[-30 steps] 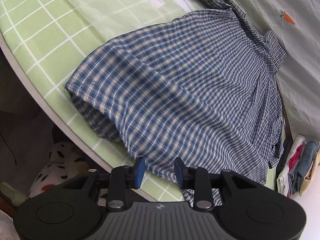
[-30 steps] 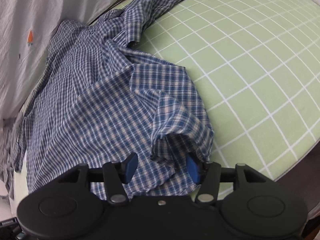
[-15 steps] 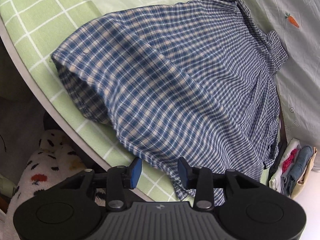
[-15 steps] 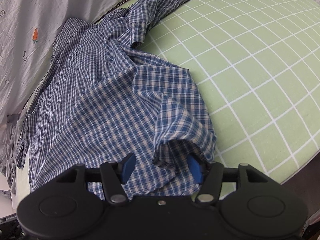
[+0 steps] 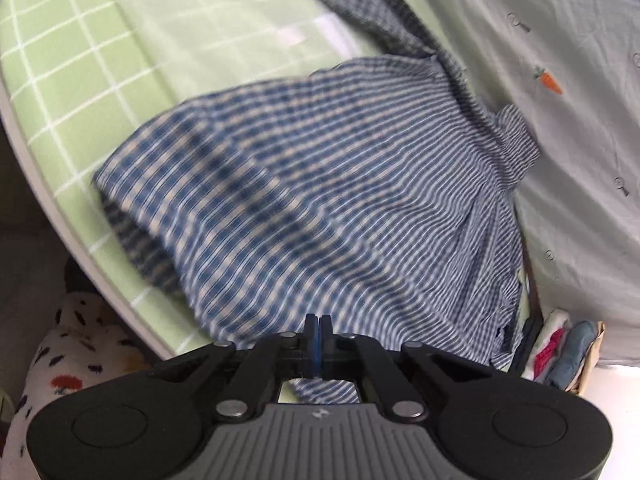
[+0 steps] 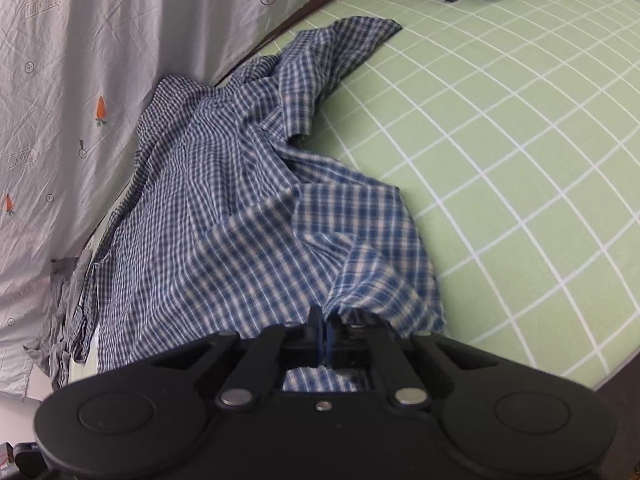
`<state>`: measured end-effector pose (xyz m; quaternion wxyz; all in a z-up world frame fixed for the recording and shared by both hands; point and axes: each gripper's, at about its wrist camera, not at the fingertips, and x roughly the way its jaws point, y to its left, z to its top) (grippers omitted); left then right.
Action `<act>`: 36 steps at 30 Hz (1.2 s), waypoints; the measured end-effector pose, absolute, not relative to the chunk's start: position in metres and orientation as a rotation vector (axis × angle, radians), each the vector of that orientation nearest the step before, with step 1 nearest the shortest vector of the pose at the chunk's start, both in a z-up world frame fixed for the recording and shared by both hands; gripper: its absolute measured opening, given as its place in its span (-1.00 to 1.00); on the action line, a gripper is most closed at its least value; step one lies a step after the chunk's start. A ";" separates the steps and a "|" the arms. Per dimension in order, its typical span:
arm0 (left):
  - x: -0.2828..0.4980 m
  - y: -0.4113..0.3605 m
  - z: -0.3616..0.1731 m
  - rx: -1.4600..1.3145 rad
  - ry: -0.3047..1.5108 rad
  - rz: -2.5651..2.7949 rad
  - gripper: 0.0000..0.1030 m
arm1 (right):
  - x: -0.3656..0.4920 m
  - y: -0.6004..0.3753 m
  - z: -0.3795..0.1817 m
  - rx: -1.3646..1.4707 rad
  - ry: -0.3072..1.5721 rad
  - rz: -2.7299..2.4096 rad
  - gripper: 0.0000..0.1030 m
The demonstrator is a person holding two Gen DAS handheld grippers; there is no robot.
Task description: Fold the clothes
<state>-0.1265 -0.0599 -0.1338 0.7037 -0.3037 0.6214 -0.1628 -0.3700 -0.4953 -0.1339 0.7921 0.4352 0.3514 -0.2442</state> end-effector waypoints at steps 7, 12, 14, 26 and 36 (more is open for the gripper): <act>-0.120 -0.071 -0.136 -0.618 1.463 -0.382 -0.99 | -0.363 -0.497 -0.136 0.931 0.808 -0.554 -0.92; -0.124 -0.071 -0.146 -0.601 1.513 -0.359 -0.81 | -0.372 -0.494 -0.147 0.949 0.863 -0.607 -0.54; -0.127 -0.071 -0.145 -0.586 1.515 -0.365 -0.72 | -0.376 -0.492 -0.151 0.973 0.860 -0.606 -0.46; -0.131 -0.047 -0.141 -0.595 1.487 -0.331 -0.55 | -0.357 -0.466 -0.148 0.893 0.856 -0.533 -0.97; -0.126 -0.043 -0.149 -0.618 1.531 -0.356 -0.35 | -0.374 -0.485 -0.123 1.157 0.508 -0.458 -0.97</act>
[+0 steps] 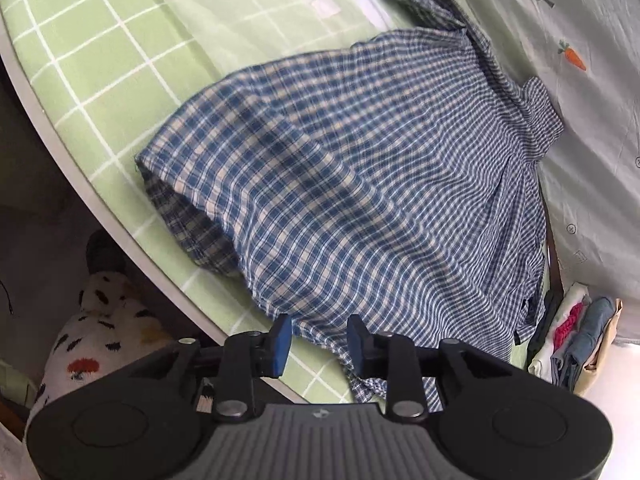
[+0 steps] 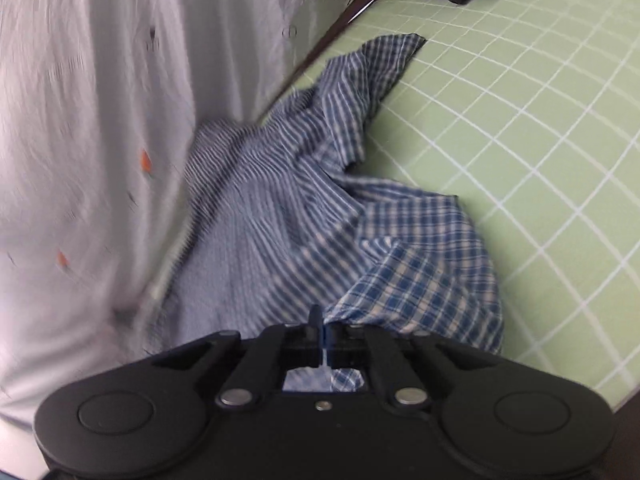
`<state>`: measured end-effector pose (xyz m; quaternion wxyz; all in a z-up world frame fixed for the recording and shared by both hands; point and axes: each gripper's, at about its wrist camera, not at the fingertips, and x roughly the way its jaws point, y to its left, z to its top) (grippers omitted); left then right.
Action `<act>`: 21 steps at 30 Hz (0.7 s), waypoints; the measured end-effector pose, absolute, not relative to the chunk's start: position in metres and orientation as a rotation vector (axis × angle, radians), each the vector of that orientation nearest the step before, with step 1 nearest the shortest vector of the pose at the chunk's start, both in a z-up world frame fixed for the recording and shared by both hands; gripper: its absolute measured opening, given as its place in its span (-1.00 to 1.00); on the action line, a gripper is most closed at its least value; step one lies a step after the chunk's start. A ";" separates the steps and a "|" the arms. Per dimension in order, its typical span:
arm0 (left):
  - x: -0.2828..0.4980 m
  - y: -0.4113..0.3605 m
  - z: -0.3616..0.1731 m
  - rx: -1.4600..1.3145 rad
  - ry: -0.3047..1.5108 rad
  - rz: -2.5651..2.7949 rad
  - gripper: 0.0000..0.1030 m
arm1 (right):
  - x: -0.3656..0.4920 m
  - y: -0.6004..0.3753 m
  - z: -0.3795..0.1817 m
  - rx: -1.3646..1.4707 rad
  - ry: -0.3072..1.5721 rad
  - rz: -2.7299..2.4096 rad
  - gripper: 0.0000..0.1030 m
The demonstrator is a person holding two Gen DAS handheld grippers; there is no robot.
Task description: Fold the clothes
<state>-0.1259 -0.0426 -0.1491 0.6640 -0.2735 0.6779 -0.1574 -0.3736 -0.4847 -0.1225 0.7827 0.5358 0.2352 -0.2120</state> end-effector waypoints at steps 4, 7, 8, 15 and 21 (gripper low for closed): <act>-0.126 -0.043 -0.156 -0.654 1.555 -0.371 -0.33 | -0.375 -0.484 -0.123 1.165 0.505 -0.474 -0.97; -0.123 -0.047 -0.159 -0.658 1.577 -0.395 -0.24 | -0.376 -0.482 -0.127 1.179 0.517 -0.479 -0.97; -0.124 -0.050 -0.161 -0.655 1.587 -0.402 -0.22 | -0.375 -0.481 -0.128 1.183 0.520 -0.480 -0.97; -0.130 -0.058 -0.172 -0.691 1.634 -0.413 -0.19 | -0.377 -0.483 -0.130 1.185 0.526 -0.484 -0.96; -0.135 -0.058 -0.175 -0.743 1.613 -0.389 -0.21 | -0.382 -0.488 -0.134 1.195 0.537 -0.489 -0.96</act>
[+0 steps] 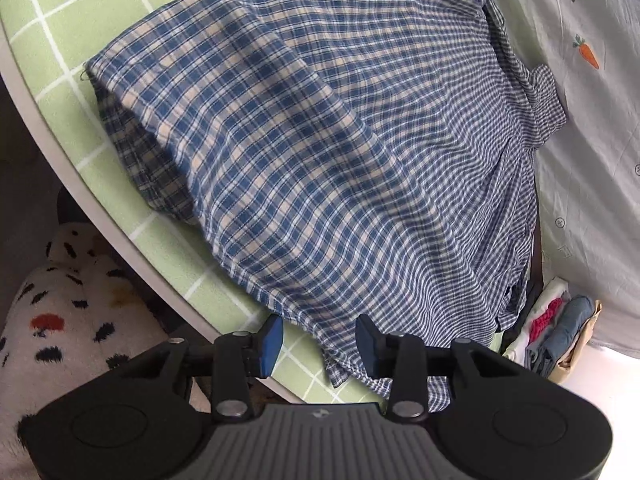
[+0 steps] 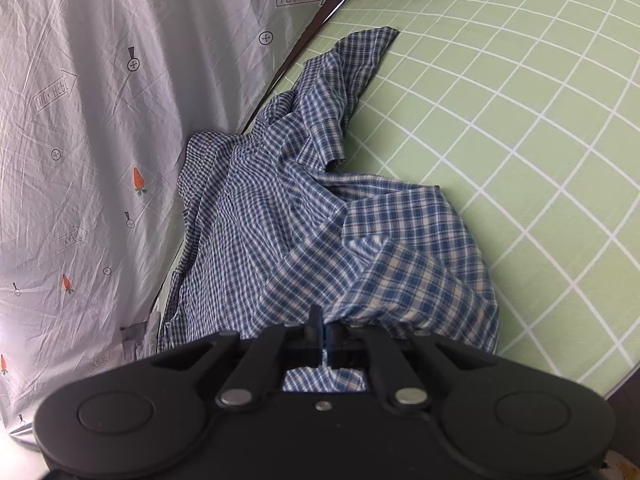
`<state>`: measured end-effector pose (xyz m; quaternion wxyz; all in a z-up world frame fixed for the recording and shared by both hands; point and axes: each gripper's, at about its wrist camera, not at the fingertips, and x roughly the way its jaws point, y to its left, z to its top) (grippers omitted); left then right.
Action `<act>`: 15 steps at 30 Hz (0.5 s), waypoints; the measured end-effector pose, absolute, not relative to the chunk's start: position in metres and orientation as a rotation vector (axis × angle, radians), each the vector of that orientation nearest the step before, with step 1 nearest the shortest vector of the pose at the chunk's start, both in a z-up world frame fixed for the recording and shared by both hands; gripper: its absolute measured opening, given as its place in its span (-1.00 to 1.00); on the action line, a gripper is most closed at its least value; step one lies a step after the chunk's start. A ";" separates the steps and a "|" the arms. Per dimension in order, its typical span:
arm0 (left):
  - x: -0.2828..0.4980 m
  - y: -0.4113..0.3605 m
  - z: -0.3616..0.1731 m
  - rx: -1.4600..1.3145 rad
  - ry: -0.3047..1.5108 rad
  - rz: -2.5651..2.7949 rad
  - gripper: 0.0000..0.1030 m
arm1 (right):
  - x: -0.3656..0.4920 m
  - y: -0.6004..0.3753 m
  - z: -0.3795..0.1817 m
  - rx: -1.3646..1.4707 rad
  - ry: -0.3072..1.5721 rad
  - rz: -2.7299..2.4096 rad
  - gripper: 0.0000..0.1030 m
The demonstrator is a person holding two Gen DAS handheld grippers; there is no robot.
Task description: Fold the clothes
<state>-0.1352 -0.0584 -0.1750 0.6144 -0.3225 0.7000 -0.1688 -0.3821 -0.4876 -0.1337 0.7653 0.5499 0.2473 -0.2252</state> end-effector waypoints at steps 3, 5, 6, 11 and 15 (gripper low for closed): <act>-0.137 -0.060 -0.178 -0.766 1.611 -0.363 -0.28 | -0.383 -0.490 -0.135 1.192 0.547 -0.488 -0.96; -0.139 -0.058 -0.181 -0.791 1.614 -0.339 -0.48 | -0.383 -0.492 -0.136 1.190 0.554 -0.486 -0.96; -0.140 -0.057 -0.182 -0.793 1.614 -0.322 -0.71 | -0.382 -0.493 -0.137 1.190 0.557 -0.484 -0.96; -0.143 -0.053 -0.180 -0.826 1.597 -0.283 -0.95 | -0.382 -0.497 -0.138 1.193 0.561 -0.480 -0.96; -0.141 -0.053 -0.168 -0.822 1.560 -0.308 -0.99 | -0.383 -0.500 -0.138 1.195 0.554 -0.480 -0.96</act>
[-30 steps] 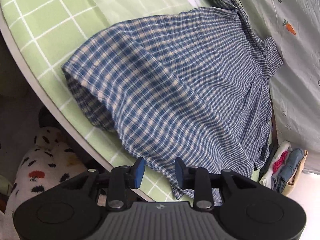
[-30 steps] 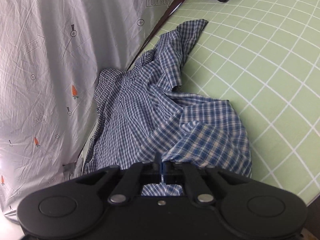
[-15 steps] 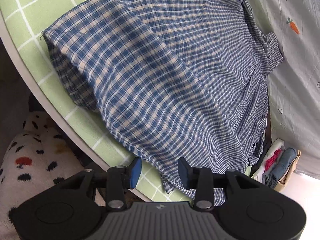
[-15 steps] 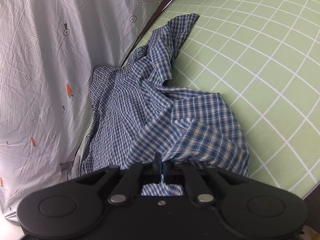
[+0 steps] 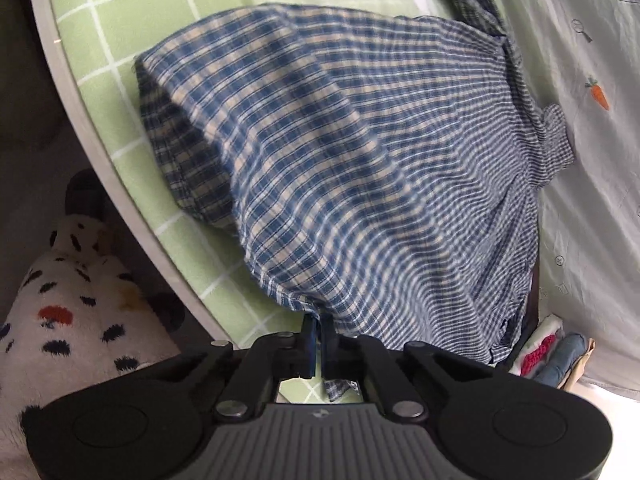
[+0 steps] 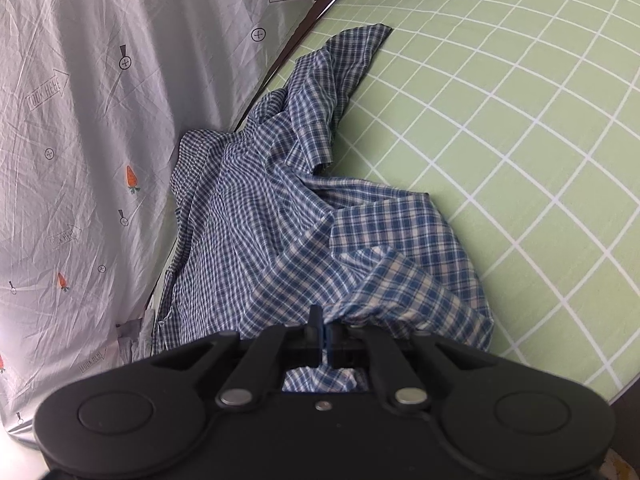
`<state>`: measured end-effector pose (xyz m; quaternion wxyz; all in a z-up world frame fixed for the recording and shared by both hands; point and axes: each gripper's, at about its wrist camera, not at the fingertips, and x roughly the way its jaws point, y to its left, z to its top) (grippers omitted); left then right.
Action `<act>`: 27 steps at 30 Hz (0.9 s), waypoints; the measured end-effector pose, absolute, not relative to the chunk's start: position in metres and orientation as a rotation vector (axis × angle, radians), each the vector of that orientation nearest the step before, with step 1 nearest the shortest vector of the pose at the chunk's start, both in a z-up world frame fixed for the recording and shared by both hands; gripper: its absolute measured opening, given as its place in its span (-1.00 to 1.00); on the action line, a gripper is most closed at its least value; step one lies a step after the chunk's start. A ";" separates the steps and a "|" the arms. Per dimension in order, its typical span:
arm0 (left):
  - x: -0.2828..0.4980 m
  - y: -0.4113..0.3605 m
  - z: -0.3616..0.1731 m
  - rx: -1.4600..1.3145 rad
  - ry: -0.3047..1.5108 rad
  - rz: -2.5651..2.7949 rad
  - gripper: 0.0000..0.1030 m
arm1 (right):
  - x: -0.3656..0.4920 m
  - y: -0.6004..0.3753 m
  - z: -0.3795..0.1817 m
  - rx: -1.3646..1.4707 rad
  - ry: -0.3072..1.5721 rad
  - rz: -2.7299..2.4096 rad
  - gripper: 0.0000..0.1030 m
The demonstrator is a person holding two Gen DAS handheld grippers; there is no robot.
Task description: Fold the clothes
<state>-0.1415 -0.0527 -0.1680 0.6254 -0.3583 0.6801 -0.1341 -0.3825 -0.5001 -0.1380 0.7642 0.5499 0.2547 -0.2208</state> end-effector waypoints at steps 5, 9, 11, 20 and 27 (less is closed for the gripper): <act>-0.130 -0.057 -0.151 -0.879 1.501 -0.352 -1.00 | -0.381 -0.504 -0.140 1.214 0.535 -0.480 -0.96; -0.114 -0.058 -0.135 -0.923 1.419 -0.405 -1.00 | -0.370 -0.513 -0.138 1.213 0.516 -0.475 -0.96; -0.099 -0.069 -0.125 -0.871 1.377 -0.433 -1.00 | -0.361 -0.519 -0.137 1.213 0.495 -0.468 -0.96; -0.054 -0.124 -0.129 -0.564 1.328 -0.379 -0.45 | -0.308 -0.524 -0.142 1.021 0.614 -0.561 -0.43; -0.091 -0.127 -0.114 -0.394 1.290 -0.445 0.28 | -0.314 -0.478 -0.128 0.802 0.728 -0.523 0.58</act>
